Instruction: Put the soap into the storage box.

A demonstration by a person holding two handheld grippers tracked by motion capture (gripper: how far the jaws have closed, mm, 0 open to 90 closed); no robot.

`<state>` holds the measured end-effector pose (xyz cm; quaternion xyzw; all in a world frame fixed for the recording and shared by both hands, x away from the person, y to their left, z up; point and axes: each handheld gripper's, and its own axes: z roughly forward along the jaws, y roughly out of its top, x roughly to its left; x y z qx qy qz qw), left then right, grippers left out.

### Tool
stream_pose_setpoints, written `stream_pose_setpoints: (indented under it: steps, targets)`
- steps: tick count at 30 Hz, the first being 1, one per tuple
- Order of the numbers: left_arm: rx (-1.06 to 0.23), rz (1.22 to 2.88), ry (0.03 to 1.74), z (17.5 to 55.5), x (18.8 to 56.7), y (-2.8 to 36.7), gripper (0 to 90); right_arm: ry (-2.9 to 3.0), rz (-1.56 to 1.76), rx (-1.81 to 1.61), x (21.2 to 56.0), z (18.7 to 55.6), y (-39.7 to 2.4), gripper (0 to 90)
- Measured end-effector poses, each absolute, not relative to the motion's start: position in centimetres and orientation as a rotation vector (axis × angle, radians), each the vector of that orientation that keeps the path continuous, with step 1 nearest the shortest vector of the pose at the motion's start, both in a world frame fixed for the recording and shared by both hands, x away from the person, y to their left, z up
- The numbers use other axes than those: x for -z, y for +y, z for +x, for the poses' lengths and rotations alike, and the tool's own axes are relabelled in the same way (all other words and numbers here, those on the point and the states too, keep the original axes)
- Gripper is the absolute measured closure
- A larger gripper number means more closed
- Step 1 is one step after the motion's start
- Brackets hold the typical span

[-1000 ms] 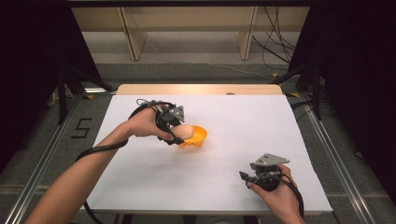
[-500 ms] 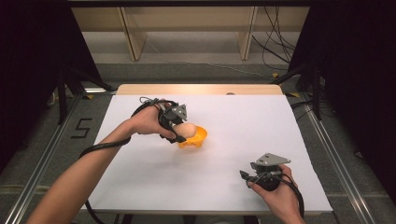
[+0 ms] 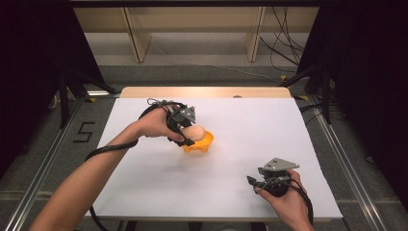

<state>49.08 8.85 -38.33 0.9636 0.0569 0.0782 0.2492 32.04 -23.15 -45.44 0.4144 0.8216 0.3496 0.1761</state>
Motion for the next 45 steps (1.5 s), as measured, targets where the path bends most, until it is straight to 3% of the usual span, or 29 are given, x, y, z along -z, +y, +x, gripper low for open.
stream_pose_setpoints:
  steps: [45]
  targets:
    - [-0.209, 2.636, 0.158, 50.4, 39.4, 7.6, 31.9, 2.304, 1.226, -1.002, 45.2, 31.8, -23.1, 47.6]
